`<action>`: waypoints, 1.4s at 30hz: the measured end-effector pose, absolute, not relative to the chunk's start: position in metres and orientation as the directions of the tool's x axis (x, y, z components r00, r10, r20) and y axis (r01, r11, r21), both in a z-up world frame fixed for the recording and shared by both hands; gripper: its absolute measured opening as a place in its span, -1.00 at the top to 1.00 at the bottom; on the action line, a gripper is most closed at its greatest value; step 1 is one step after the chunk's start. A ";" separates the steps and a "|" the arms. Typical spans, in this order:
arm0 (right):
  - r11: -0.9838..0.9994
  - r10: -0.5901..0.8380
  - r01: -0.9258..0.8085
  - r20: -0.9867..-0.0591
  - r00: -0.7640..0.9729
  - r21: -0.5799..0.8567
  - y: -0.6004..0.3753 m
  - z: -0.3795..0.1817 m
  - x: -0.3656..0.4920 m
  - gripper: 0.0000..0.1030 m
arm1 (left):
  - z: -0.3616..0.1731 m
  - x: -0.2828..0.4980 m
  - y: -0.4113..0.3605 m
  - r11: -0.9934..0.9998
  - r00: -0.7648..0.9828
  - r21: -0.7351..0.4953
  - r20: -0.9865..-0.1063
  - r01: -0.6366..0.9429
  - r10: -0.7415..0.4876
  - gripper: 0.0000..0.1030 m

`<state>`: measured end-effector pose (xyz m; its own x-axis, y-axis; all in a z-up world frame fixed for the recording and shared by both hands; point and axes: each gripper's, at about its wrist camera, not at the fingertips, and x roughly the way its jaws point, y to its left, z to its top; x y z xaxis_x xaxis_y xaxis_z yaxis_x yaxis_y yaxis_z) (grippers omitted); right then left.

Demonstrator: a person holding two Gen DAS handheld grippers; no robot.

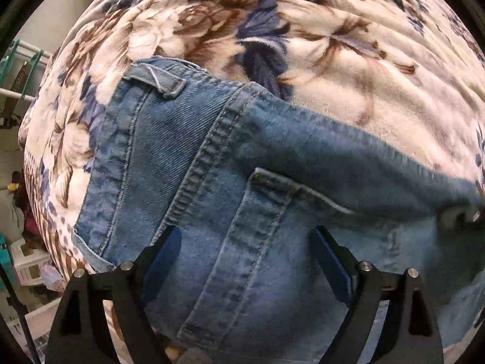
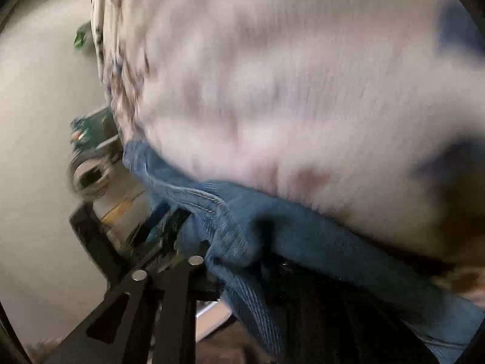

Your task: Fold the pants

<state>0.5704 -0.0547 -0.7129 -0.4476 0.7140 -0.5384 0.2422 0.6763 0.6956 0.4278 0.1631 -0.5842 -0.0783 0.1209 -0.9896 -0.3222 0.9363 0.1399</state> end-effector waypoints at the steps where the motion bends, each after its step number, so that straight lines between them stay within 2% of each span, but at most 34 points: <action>1: 0.685 0.709 0.232 -0.559 -0.430 0.691 -0.053 -0.709 0.572 0.69 | -0.584 0.428 0.162 0.938 -0.076 0.136 -0.990 -0.318 0.118 -0.72; 3: 0.679 0.718 0.217 -0.572 -0.398 0.701 -0.063 -0.697 0.572 0.69 | -0.580 0.426 0.161 0.941 -0.077 0.137 -0.990 -0.309 0.119 -0.72; 8: 0.663 0.749 0.302 -0.618 -0.242 0.685 -0.116 -0.684 0.578 0.70 | -0.565 0.429 0.159 0.943 -0.074 0.132 -0.991 -0.305 0.114 -0.72; 12: 0.719 0.695 0.254 -0.666 -0.270 0.647 -0.139 -0.666 0.582 0.66 | -0.534 0.446 0.139 0.946 0.003 0.056 -0.998 -0.319 0.060 -0.72; 14: 0.760 0.646 0.171 -0.701 -0.302 0.627 -0.141 -0.654 0.578 0.39 | -0.531 0.459 0.124 0.953 0.029 0.024 -0.999 -0.303 0.034 -0.72; 15: 0.779 0.619 0.124 -0.723 -0.308 0.614 -0.139 -0.649 0.575 0.15 | -0.534 0.470 0.113 0.959 0.032 0.015 -0.999 -0.283 0.025 -0.72; 16: 0.794 0.592 0.071 -0.741 -0.316 0.604 -0.133 -0.646 0.571 0.01 | -0.537 0.477 0.106 0.961 0.036 0.009 -0.999 -0.276 0.019 -0.72; 17: 0.792 0.589 0.052 -0.739 -0.328 0.608 -0.134 -0.645 0.569 0.00 | -0.542 0.485 0.098 0.963 0.039 0.001 -0.999 -0.269 0.012 -0.72; 18: 0.790 0.588 0.048 -0.732 -0.343 0.612 -0.135 -0.645 0.566 0.00 | -0.549 0.495 0.089 0.968 0.032 0.009 -0.999 -0.252 0.017 -0.72; 19: 0.791 0.584 0.041 -0.734 -0.348 0.610 -0.137 -0.648 0.562 0.18 | -0.556 0.502 0.082 0.972 0.023 0.028 -0.999 -0.233 0.035 -0.73; 20: 0.789 0.586 0.037 -0.733 -0.346 0.614 -0.138 -0.648 0.557 0.50 | -0.564 0.509 0.076 0.976 0.015 0.054 -0.998 -0.211 0.058 -0.72; 21: 0.786 0.590 0.042 -0.727 -0.351 0.617 -0.139 -0.650 0.555 0.92 | -0.569 0.512 0.073 0.978 0.013 0.067 -0.997 -0.197 0.071 -0.73; 26: 0.847 0.529 0.081 -0.818 -0.224 0.526 -0.174 -0.648 0.552 0.99 | -0.573 0.524 0.060 0.980 0.017 0.102 -0.994 -0.171 0.106 -0.72; 29: 0.767 0.635 0.089 -0.731 -0.249 0.635 -0.168 -0.648 0.557 0.97 | -0.562 0.528 0.069 0.978 0.030 0.077 -0.996 -0.194 0.085 -0.72; 30: 0.754 0.648 0.082 -0.718 -0.254 0.652 -0.163 -0.646 0.559 0.88 | -0.556 0.525 0.069 0.976 0.037 0.068 -0.996 -0.206 0.077 -0.72; 32: 0.733 0.663 0.073 -0.687 -0.298 0.676 -0.150 -0.652 0.564 0.32 | -0.550 0.522 0.068 0.975 0.038 0.059 -0.997 -0.214 0.068 -0.72; 33: 0.727 0.665 0.067 -0.677 -0.315 0.683 -0.142 -0.657 0.567 -0.03 | -0.547 0.519 0.068 0.974 0.037 0.056 -0.997 -0.221 0.066 -0.72; 35: 0.717 0.668 0.058 -0.660 -0.344 0.695 -0.126 -0.668 0.569 -0.04 | -0.545 0.512 0.066 0.972 0.030 0.059 -0.997 -0.229 0.067 -0.72; 37: 0.693 0.679 0.061 -0.623 -0.387 0.718 -0.110 -0.675 0.563 0.55 | -0.548 0.497 0.075 0.971 0.019 0.063 -0.997 -0.231 0.069 -0.72; 42: 0.608 0.652 -0.092 -0.562 -0.509 0.789 -0.082 -0.648 0.531 0.55 | -0.551 0.461 0.086 0.964 -0.006 0.059 -0.998 -0.259 0.060 -0.73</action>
